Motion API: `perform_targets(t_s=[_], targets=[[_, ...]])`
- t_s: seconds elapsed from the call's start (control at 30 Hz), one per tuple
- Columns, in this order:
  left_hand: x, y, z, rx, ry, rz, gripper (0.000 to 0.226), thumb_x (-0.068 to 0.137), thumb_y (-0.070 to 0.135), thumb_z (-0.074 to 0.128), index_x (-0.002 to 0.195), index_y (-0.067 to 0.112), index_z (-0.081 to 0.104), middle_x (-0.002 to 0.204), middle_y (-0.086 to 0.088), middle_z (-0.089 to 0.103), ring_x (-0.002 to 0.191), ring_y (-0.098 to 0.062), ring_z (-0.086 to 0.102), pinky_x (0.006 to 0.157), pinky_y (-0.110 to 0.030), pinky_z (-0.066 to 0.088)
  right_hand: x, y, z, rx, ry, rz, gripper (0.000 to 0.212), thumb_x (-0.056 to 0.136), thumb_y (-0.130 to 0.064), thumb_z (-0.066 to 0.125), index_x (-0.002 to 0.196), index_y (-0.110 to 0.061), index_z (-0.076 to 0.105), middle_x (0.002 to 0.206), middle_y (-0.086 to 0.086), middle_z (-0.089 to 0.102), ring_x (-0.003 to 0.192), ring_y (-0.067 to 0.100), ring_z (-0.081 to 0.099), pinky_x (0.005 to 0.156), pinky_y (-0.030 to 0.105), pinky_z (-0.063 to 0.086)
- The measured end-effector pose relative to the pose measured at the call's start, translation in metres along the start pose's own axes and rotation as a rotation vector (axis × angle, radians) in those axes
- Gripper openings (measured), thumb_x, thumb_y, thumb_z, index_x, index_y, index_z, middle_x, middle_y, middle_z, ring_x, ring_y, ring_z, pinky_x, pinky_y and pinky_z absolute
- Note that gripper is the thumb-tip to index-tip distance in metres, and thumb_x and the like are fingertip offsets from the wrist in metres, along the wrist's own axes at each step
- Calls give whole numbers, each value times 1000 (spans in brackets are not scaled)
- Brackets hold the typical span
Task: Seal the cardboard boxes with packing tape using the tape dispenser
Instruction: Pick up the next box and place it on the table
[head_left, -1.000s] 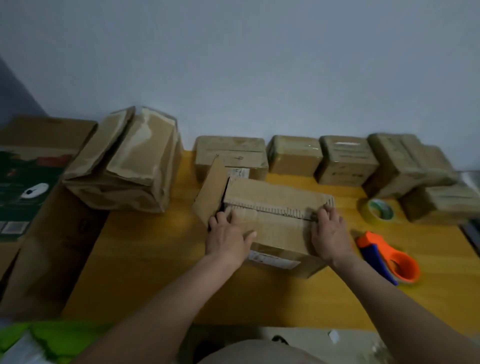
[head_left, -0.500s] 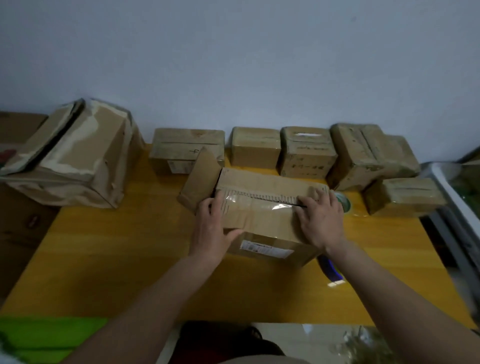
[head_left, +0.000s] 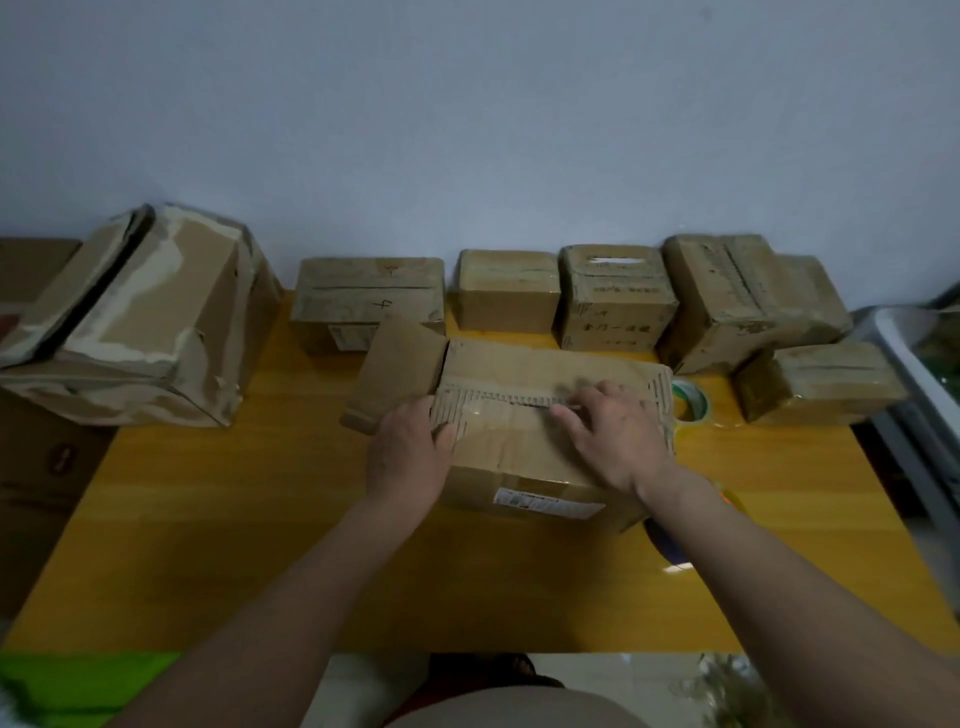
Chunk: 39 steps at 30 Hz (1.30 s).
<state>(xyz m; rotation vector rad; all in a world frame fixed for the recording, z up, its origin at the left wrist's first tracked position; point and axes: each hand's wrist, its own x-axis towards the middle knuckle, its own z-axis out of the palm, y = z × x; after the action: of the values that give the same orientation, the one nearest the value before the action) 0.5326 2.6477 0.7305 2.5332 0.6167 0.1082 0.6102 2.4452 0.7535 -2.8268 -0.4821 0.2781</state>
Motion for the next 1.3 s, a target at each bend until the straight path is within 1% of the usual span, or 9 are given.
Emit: perform_targets(t_s=[0.13, 0.27, 0.5, 0.63, 0.73, 0.97, 1.07, 1.13, 1.3], targets=[[7, -14, -1, -193, 9, 81, 7, 94, 17, 58, 90, 19, 63, 89, 4, 59, 86, -18, 57, 69, -29, 47, 10, -6, -13, 65, 58, 20, 39, 99, -46, 38, 115, -20, 62, 110, 5, 59, 108, 24, 52, 97, 43, 41], [-10, -35, -11, -186, 121, 255, 12, 82, 13, 72, 94, 14, 70, 113, -1, 56, 109, -17, 44, 85, -29, 43, 20, -7, -26, 35, 109, 27, 25, 92, -40, 58, 108, -23, 67, 107, 1, 59, 104, 21, 54, 91, 39, 46], [-40, -47, -11, -410, 206, 178, 17, 75, 10, 79, 80, 25, 73, 157, 3, 19, 143, -14, 17, 110, -33, 26, 46, -14, -31, -292, -126, 22, 73, 81, -32, 72, 143, -27, 36, 142, 6, 40, 130, 30, 36, 106, 46, 33], [-43, -48, -7, -626, -8, 133, 13, 82, 8, 69, 77, 20, 67, 143, 25, 31, 130, 17, 25, 109, -33, 29, 55, -9, -41, -325, -32, -61, 45, 89, -24, 59, 133, -24, 50, 130, 5, 57, 120, 27, 52, 98, 42, 41], [-47, -40, -5, -739, -79, 188, 26, 78, 39, 48, 70, 18, 62, 137, 17, 39, 126, 25, 25, 109, -27, 31, 62, -4, -49, -247, 105, -68, 25, 92, -19, 52, 115, -17, 61, 113, 11, 66, 104, 32, 60, 86, 40, 47], [-37, -22, 2, -781, -11, 108, 43, 71, 49, 63, 80, 10, 47, 120, 22, 49, 115, 5, 49, 79, -3, 44, 94, 1, -65, -75, 115, 12, 22, 97, -21, 49, 111, -6, 55, 113, 18, 62, 104, 36, 57, 82, 43, 48], [-24, -15, 2, -435, 201, 253, 48, 76, 43, 68, 109, 13, 50, 123, 1, 54, 115, -14, 50, 89, -8, 41, 103, -1, -66, 4, 152, 38, 25, 96, -21, 51, 115, -5, 46, 110, 19, 62, 100, 38, 58, 83, 50, 48], [-9, -2, 0, -107, 308, 510, 58, 80, 35, 66, 130, 15, 46, 131, -11, 51, 122, -23, 45, 104, -33, 39, 104, -2, -64, 24, 188, 14, 19, 95, -14, 50, 110, -4, 44, 101, 19, 61, 93, 39, 57, 76, 48, 47], [19, 46, -15, 738, -130, 406, 71, 93, 69, 14, 149, 28, 30, 162, -9, -1, 147, -32, -13, 106, -68, -20, 99, 0, -55, 55, 216, -133, 22, 81, 12, 43, 85, -6, 56, 87, 13, 59, 85, 34, 55, 70, 40, 44]])
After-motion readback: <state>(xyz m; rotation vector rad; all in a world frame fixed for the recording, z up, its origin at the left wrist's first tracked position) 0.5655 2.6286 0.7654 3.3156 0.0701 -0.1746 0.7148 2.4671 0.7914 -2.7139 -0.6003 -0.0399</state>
